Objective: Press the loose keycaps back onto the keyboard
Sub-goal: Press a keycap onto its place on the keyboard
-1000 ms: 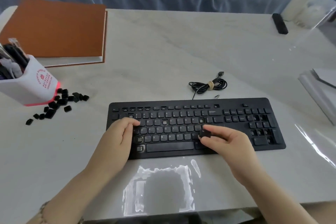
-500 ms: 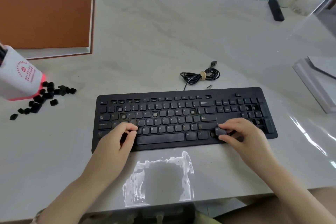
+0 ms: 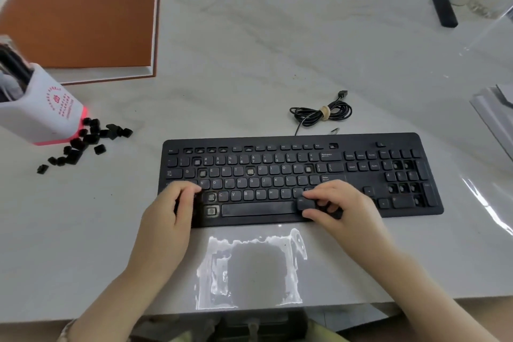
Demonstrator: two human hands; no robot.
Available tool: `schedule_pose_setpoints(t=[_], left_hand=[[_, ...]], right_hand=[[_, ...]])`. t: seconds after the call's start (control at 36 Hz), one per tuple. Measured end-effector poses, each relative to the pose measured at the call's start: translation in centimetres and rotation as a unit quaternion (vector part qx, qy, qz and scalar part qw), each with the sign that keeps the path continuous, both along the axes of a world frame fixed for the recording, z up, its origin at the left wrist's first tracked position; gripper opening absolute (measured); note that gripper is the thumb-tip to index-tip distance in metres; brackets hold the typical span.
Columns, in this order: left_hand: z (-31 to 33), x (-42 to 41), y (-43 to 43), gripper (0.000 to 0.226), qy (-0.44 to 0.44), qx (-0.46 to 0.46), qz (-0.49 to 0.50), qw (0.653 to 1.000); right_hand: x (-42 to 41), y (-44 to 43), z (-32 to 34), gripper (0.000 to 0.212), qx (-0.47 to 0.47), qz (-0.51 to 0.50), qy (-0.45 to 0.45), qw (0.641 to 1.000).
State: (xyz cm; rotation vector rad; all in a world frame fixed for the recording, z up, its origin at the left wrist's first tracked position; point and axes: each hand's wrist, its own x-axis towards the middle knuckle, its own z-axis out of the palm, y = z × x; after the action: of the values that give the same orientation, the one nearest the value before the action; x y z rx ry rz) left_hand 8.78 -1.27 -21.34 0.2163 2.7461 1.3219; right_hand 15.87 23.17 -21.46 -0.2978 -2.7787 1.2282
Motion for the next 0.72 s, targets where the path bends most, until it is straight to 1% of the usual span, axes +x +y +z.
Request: schedule_pose_setpoints(t=[0.11, 0.25, 0.36, 0.5, 0.72], left_hand=[[-0.7, -0.6, -2.2, 0.021, 0.000, 0.012, 0.075, 0.997], [-1.2, -0.8, -4.7, 0.022, -0.020, 0.008, 0.113, 0.993], [-1.6, -0.6, -5.7, 0.021, -0.038, 0.011, 0.110, 0.993], [-1.8, -0.4, -6.2, 0.016, -0.039, 0.011, 0.101, 0.994], [-1.7, -0.3, -6.2, 0.016, -0.045, 0.006, 0.087, 0.995]], right_hand=[[-1.6, -4.3, -0.2, 0.023, -0.027, 0.038, 0.001, 0.999], [-3.1, -9.4, -0.7, 0.023, -0.044, 0.067, 0.015, 0.997], [-4.3, -11.5, -1.3, 0.023, -0.022, 0.071, 0.021, 0.997], [-4.7, -11.9, -1.8, 0.024, 0.021, 0.074, 0.019, 0.997], [-5.2, -12.1, -2.2, 0.023, 0.035, 0.071, 0.019, 0.997]])
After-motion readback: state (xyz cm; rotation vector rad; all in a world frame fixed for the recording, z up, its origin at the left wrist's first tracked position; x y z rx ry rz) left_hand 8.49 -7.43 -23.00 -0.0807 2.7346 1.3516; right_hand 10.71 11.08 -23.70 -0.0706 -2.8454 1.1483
